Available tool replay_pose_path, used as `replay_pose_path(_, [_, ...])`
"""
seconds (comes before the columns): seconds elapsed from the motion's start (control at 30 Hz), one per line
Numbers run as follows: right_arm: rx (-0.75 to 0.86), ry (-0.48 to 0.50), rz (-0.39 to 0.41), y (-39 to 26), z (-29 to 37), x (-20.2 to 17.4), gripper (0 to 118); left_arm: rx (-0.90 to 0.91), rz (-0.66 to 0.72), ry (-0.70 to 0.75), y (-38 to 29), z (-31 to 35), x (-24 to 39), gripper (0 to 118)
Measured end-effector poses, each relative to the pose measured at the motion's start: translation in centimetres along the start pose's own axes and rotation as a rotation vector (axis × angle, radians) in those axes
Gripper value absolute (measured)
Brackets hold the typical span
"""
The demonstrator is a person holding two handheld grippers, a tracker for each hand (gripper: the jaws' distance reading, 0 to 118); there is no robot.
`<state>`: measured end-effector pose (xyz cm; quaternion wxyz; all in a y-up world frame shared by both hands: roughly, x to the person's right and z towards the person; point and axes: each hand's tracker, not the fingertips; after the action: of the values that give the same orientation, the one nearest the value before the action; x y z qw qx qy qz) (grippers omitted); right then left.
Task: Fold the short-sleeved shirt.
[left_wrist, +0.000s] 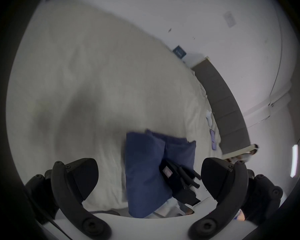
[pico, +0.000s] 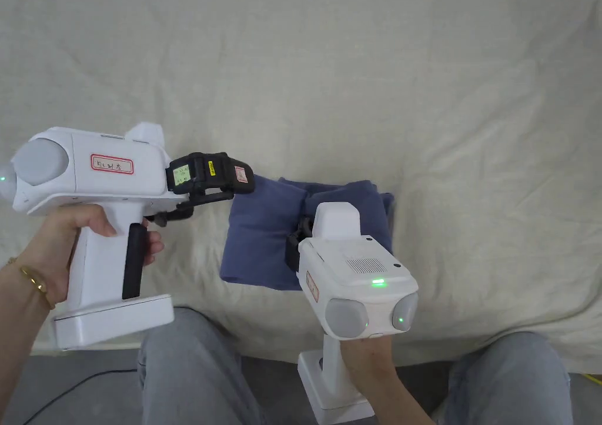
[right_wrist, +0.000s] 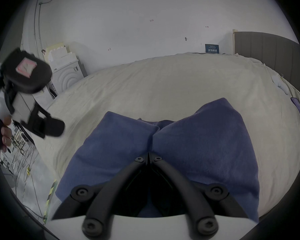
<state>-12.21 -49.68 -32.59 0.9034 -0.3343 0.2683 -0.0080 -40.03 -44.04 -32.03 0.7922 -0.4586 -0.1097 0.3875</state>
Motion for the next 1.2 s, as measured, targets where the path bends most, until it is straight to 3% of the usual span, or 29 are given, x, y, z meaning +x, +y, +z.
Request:
replay_pose_path(0.13, [0.000, 0.001, -0.005, 0.1, 0.1, 0.0, 0, -0.113, 0.058, -0.001, 0.5, -2.2, -1.9, 118])
replay_pose_path(0.3, [-0.003, 0.010, -0.009, 0.1, 0.0, 0.2, 0, -0.119, 0.060, -0.065, 0.4, -2.8, -2.0, 90])
replay_pose_path(0.53, [-0.005, 0.020, -0.043, 0.1, -0.1, 0.6, 0, -0.235, 0.015, -0.099, -0.7, -5.2, -1.3, 75])
replay_pose_path(0.57, [-0.006, 0.020, -0.044, 0.1, -0.1, 0.6, 0, -0.229, 0.014, -0.099, -0.8, -5.2, -1.2, 70])
replay_pose_path(0.6, [-0.006, 0.020, -0.045, 0.1, -0.1, 0.6, 0, -0.224, 0.014, -0.100, -0.9, -5.2, -1.1, 57])
replay_pose_path(0.63, [-0.005, 0.020, -0.046, 0.1, -0.1, 0.6, 0, -0.221, 0.017, -0.078, -1.0, -5.5, -0.9, 35])
replay_pose_path(0.67, [-0.005, 0.020, -0.049, 0.1, -0.1, 0.7, 0, -0.211, 0.017, -0.004, -1.1, -5.7, -0.9, 24])
replay_pose_path(0.73, [-0.011, 0.022, -0.056, 0.1, -0.2, 0.9, 0, -0.197, 0.076, -0.013, -1.4, -5.7, -0.6, 23])
replay_pose_path(0.93, [-0.057, 0.032, -0.046, 2.4, 1.0, 1.2, 0, -0.159, 0.023, 0.129, -1.9, -5.1, 2.9, 20])
replay_pose_path(1.07, [0.087, 0.040, -0.051, 5.0, 6.0, 3.0, 0, -0.142, -0.005, 0.136, -1.5, -3.7, 4.5, 20])
replay_pose_path(1.2, [0.212, -0.022, -0.052, 7.8, 11.0, 6.2, 0, -0.101, -0.063, 0.194, -0.7, -1.2, 5.7, 20])
